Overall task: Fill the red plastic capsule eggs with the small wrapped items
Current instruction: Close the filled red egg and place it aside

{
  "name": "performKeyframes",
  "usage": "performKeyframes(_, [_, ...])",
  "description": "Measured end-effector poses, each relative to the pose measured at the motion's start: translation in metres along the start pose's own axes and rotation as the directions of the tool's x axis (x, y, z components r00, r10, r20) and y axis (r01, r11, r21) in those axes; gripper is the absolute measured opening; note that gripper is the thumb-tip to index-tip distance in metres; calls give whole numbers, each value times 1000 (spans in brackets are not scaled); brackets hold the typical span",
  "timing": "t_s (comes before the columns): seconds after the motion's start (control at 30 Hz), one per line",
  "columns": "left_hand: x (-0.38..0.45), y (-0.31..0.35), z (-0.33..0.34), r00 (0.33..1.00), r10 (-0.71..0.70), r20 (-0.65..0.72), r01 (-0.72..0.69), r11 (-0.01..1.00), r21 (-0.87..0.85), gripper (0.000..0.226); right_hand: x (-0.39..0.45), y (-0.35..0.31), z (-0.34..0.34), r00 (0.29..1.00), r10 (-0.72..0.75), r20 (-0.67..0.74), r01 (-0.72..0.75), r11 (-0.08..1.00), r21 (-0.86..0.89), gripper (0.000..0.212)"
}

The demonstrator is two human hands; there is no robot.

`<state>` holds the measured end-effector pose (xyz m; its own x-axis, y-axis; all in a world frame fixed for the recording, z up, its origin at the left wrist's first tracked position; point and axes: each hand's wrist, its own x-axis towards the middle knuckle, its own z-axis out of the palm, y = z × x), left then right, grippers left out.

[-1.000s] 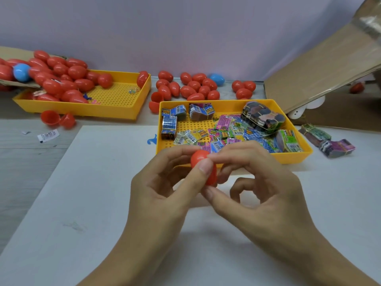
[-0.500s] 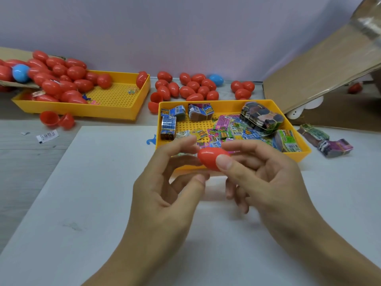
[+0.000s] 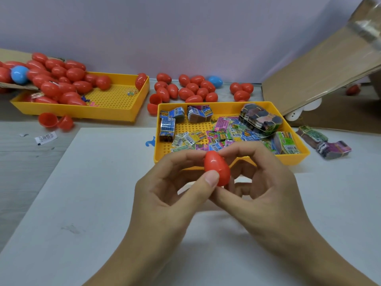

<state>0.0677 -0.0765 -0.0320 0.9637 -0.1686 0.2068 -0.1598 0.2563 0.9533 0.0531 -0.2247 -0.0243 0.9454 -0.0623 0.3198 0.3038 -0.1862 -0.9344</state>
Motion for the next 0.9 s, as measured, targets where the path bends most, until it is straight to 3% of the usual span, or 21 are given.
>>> performKeyframes(0.17, [2, -2, 1, 998, -29, -51, 24, 995, -97, 23, 2, 2, -2, 997, -62, 49, 62, 998, -9, 48])
performKeyframes(0.3, [1, -5, 1, 999, -28, -34, 27, 999, -21, 27, 2, 3, -1, 993, -94, 74, 97, 994, -42, 51])
performKeyframes(0.43, [2, -6, -1, 997, -22, -73, 17, 998, -65, 33, 9, 8, -14, 985, -169, -19, 158, 948, -277, 47])
performKeyframes(0.53, [2, -5, -2, 998, -17, -58, 12, 997, -82, 39, 19, 13, -28, 968, -183, -171, 40, 787, -616, 40])
performKeyframes(0.63, [2, -6, -1, 999, 10, -39, -10, 1000, -1, 45, 25, 17, -36, 983, -61, -172, -116, 523, -845, 55])
performKeyframes(0.67, [2, -6, -1, 999, 8, -47, -7, 1000, 16, 46, 27, 18, -38, 987, -18, -160, -131, 481, -867, 58])
performKeyframes(0.77, [1, -6, 0, 996, 7, -92, -6, 1000, 19, 36, 28, 19, -40, 992, 32, -119, -120, 475, -872, 56])
performKeyframes(0.9, [3, -4, -1, 991, 57, -121, -48, 996, 79, 27, 25, 14, -39, 990, -115, -86, -5, 568, -823, 27])
